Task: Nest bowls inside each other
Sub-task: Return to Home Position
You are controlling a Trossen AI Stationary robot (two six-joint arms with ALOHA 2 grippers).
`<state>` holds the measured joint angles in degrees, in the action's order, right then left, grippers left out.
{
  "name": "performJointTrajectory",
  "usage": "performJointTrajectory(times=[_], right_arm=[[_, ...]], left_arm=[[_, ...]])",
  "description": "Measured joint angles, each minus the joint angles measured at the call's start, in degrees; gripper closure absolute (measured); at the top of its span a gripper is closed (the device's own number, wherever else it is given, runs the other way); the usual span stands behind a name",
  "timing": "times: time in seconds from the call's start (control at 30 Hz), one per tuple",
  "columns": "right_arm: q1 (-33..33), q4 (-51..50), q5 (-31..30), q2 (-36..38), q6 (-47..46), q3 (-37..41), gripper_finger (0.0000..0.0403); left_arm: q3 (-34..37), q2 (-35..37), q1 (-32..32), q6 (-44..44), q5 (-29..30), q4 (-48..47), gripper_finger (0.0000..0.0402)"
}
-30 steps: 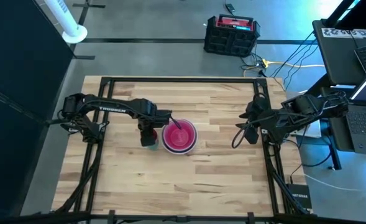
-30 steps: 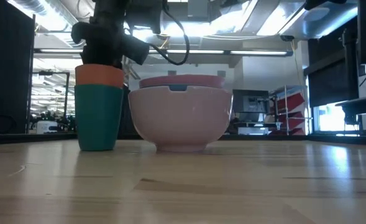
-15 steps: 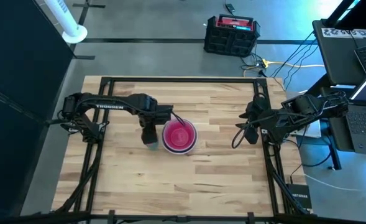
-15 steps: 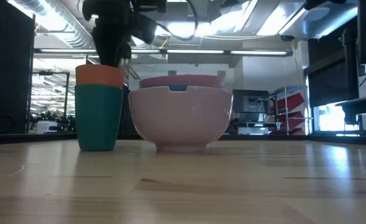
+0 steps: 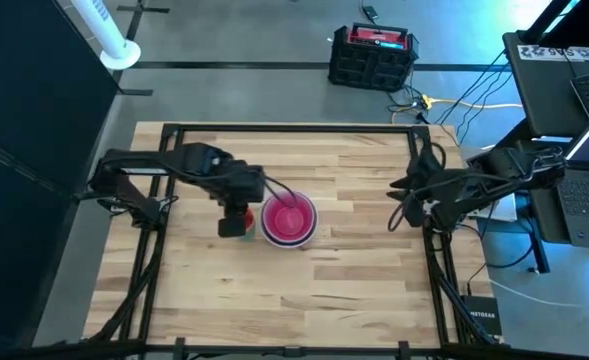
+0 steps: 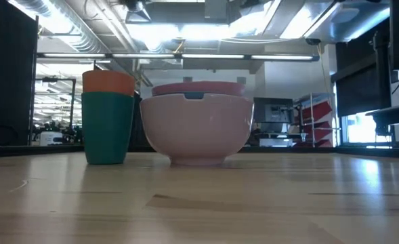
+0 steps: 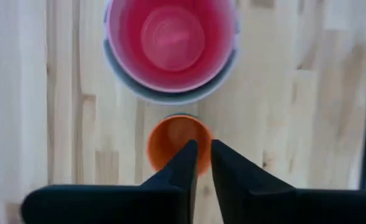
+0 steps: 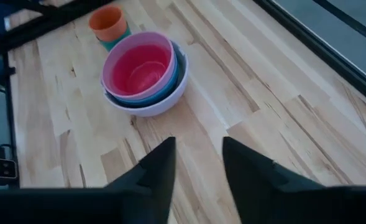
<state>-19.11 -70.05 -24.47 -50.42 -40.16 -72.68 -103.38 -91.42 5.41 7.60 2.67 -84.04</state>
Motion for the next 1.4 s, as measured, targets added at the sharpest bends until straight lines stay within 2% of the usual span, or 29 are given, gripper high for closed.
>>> performJointTrajectory(times=[0.2, 0.4, 0.67, 1.17, 1.3, 1.4], right_arm=[[0.00, 0.19, -1.27, 3.21, 0.15, -0.01, 0.0395], [0.00, 3.62, -5.08, 8.29, 0.40, -0.01, 0.0402], [0.00, 5.09, -14.85, 16.12, 2.15, -0.05, 0.0403], [0.02, 5.24, -27.01, 36.30, 5.66, 2.39, 0.0403], [0.32, 11.15, -27.05, 44.27, 6.66, 9.36, 0.0403], [1.84, 22.62, -24.38, 50.33, 11.99, 16.67, 0.0403]], left_arm=[[-4.19, 3.99, 3.80, 0.50, 0.53, -0.07, 0.0401], [-4.12, 10.15, 5.48, 1.46, 1.08, 5.50, 0.0401], [-3.93, 16.22, 5.46, 2.28, 7.51, 7.90, 0.0402], [-3.86, 19.02, 5.42, 4.33, 10.02, 7.71, 0.0402], [-3.86, 19.02, 5.42, 5.52, 10.55, 7.68, 0.0401], [-3.86, 19.02, 5.42, 6.46, 10.63, 7.57, 0.0401]])
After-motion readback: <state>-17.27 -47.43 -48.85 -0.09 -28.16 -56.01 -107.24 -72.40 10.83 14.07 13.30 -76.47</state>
